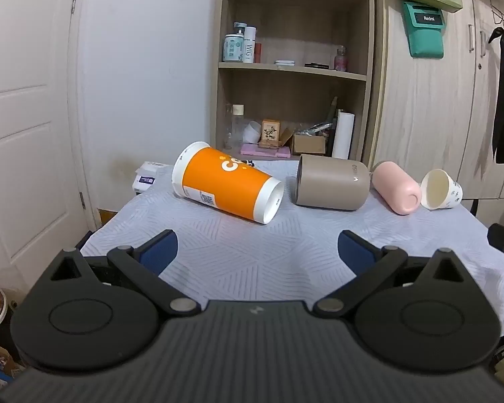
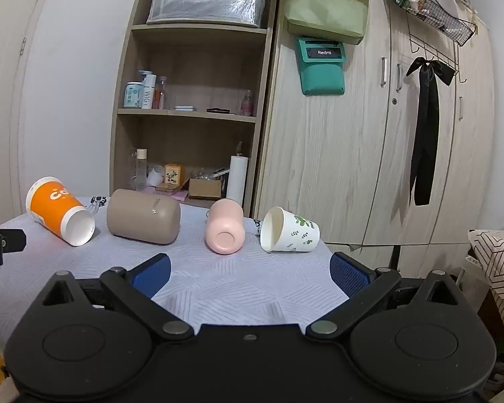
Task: Flip cup upright
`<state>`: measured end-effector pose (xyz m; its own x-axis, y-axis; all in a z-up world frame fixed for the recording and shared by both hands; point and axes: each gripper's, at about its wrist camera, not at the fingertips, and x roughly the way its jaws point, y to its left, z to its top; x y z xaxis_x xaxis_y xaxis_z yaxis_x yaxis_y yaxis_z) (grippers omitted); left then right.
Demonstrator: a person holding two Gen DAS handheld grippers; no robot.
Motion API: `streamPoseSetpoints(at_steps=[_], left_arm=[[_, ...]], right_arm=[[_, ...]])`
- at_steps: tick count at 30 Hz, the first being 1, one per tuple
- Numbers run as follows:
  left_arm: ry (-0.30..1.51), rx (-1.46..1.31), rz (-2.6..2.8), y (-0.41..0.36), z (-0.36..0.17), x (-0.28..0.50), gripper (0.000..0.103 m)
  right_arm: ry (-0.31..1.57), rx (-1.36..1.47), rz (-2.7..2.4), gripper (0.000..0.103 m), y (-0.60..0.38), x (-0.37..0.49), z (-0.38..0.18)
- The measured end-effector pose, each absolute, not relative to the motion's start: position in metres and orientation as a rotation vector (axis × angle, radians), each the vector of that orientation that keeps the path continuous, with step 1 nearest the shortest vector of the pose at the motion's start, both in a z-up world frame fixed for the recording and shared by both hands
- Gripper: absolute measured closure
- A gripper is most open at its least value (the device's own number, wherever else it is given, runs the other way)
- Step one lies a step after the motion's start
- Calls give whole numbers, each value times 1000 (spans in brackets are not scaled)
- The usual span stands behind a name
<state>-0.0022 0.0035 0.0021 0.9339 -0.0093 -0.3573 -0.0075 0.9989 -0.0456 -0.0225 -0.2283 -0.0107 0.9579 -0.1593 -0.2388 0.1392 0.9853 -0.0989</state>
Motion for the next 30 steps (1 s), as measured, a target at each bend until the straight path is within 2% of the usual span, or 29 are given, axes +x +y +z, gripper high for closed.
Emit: streamPoseSetpoints(at_steps=[30], left_arm=[[363,-52,13,7,2,-4,0]], right_arm=[[258,-70,-153,0,-239,-24,-8]])
